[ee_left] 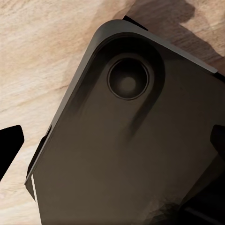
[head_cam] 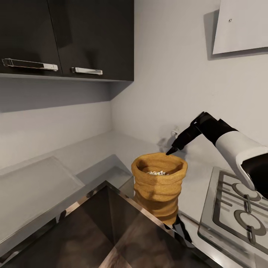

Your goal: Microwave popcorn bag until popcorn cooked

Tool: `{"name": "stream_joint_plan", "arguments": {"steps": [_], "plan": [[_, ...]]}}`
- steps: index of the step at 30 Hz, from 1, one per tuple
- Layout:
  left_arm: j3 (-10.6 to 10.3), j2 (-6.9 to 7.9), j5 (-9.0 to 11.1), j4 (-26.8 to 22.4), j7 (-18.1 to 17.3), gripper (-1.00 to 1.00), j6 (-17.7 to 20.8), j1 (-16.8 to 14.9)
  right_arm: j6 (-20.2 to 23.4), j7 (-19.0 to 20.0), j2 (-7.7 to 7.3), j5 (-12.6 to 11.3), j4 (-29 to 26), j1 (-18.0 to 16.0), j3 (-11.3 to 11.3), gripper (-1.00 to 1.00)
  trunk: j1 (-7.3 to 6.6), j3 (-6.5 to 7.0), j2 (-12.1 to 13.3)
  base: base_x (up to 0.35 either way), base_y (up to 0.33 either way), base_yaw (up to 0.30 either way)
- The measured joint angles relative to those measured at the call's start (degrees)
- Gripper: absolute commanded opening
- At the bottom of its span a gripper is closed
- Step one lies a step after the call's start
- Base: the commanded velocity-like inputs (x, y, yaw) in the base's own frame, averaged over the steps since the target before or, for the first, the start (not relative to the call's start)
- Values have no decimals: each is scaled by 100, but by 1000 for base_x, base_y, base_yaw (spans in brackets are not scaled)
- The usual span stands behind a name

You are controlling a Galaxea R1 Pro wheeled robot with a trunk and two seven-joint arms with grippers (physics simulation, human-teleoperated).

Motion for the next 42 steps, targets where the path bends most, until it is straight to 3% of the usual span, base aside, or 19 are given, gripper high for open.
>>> {"name": "stream_joint_plan", "arguments": {"steps": [8,34,39,42], "plan": [[1,0,-3,0,0,100,0,0,-81,-27,86,-13,46,227,1,100,0,0,0,0,0,0],[2,0,1,0,0,100,0,0,-447,-101,31,-31,108,406,-55,100,0,0,0,0,0,0],[1,0,0,0,0,100,0,0,-697,-107,-11,-404,113,405,-200,100,0,0,0,0,0,0],[1,0,-1,0,0,100,0,0,-753,-110,-15,-458,116,406,-200,100,0,0,0,0,0,0]]}}
